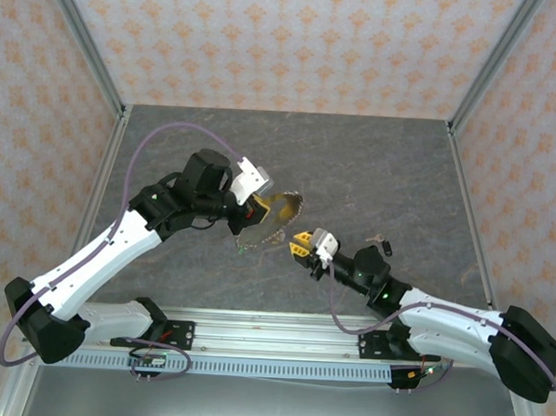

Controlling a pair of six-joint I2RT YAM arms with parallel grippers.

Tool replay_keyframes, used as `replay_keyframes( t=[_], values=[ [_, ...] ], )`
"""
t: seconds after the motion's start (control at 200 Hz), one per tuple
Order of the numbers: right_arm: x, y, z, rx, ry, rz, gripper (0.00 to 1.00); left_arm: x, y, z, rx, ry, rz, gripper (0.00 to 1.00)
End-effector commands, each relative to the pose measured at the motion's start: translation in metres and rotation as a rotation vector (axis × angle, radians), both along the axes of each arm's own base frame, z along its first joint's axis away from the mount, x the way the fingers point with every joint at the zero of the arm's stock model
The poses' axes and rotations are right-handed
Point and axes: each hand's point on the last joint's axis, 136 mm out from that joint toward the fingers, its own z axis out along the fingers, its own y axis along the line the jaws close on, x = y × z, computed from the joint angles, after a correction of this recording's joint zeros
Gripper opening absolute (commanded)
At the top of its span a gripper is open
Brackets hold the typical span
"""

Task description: Put the keys on the keyring

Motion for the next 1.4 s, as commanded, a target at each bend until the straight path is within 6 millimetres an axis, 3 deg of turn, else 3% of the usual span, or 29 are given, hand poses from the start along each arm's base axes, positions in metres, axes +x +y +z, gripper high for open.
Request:
replay_keyframes(
  t=[0.0,0.115,0.29,0.505,0.891,1.106,1.396],
  values=[
    [-0.013,0.003,0.005,-0.012,-0.078,0.063,0.19,-0.007,-0.003,0.022,-0.061,-0.049,-0.042,0.0],
    [-0.026,0.014,-0.002,-0.07,-0.101,0.135,0.19,-0.009,-0.003,0.028,-0.08,-0.067,-0.05,0.0],
    [-0.022,0.026,-0.003,-0.091,-0.156,0.093,0.19,-0.015,-0.001,0.032,-0.082,-0.07,-0.064,0.0],
    [-0.016,0.036,0.011,-0.033,-0.197,0.062,0.19,-0.021,-0.001,0.036,-0.099,-0.065,-0.079,0.0],
    [-0.021,0.036,0.018,0.001,-0.204,0.084,0.18,-0.021,-0.001,0.038,-0.105,-0.065,-0.077,0.0],
    [-0.014,0.034,0.028,0.028,-0.239,0.038,0.17,-0.019,-0.002,0.038,-0.105,-0.059,-0.072,0.0],
    [-0.012,0.039,0.027,0.014,-0.252,0.04,0.18,-0.017,-0.004,0.038,-0.104,-0.052,-0.072,0.0]
  ],
)
